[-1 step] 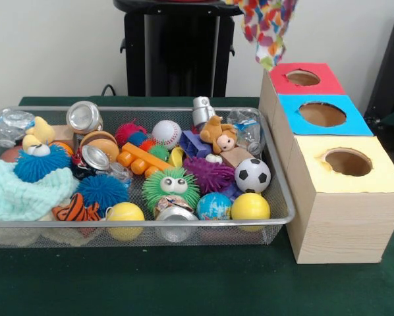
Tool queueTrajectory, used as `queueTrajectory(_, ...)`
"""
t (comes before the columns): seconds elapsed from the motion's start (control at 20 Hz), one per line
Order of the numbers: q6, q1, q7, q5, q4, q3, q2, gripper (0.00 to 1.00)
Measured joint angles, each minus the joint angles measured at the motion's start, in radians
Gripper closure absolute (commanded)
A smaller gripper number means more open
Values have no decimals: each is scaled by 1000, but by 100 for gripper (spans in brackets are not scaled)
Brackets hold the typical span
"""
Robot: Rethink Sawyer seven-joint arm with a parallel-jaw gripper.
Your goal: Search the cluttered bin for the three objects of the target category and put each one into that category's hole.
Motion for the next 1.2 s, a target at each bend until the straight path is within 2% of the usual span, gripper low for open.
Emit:
queueTrajectory(0.2, -91, 19, 0, 23, 1, 0, 22, 100)
queueTrajectory(0.85, -166, 58, 18, 119, 1, 0, 86, 100)
queueTrajectory(1.05, -212, 74, 46, 149, 2, 0, 107, 100)
queueTrajectory(1.2, -283, 86, 69, 162, 9, 1, 122, 100)
